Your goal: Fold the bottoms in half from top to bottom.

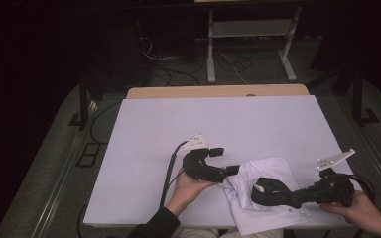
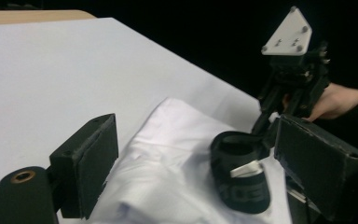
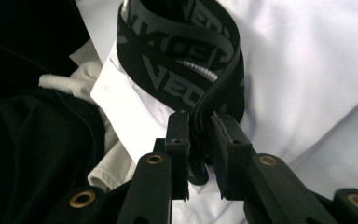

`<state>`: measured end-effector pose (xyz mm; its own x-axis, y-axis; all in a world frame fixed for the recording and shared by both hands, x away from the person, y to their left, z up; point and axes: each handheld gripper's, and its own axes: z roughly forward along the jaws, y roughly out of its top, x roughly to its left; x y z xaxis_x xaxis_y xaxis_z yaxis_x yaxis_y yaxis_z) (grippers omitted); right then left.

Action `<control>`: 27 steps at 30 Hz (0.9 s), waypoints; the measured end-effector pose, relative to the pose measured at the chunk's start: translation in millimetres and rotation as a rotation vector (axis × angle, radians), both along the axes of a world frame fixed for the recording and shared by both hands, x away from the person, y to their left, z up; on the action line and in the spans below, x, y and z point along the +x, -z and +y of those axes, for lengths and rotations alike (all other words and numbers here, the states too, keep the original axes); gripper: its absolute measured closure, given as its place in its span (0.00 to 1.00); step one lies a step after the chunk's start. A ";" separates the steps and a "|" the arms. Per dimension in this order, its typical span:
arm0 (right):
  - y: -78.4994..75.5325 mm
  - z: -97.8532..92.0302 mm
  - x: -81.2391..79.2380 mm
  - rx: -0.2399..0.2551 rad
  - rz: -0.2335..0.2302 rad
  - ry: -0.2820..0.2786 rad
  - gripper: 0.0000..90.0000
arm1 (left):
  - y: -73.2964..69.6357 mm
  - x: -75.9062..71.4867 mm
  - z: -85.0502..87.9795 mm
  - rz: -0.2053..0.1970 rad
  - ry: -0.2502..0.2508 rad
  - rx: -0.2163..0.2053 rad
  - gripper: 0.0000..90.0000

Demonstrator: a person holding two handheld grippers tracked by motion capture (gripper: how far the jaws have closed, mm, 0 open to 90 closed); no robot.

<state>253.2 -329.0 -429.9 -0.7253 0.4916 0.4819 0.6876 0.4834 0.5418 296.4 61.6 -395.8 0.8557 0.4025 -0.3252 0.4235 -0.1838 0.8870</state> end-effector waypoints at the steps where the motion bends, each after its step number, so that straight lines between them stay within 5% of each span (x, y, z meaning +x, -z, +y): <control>1: 0.2 0.5 -0.9 -0.009 0.003 -0.004 0.82 | 0.6 0.4 2.0 -0.008 0.002 0.011 0.13; 4: 1.2 1.4 -2.9 -0.027 0.002 -0.011 0.80 | 3.2 1.5 6.9 -0.025 -0.003 0.040 0.11; 15: -4.3 3.6 -8.5 -0.067 -0.017 -0.005 0.68 | 15.2 4.9 12.9 -0.013 -0.010 0.043 0.09; 27: -30.8 -1.6 11.7 -0.015 -0.099 0.056 0.57 | 15.8 6.8 14.1 -0.020 -0.012 0.047 0.09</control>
<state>264.9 -330.6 -399.1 -0.7403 0.5393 0.4014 0.6571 0.4542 0.6017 303.2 75.8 -411.6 0.8571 0.4269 -0.2883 0.4077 -0.2204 0.8861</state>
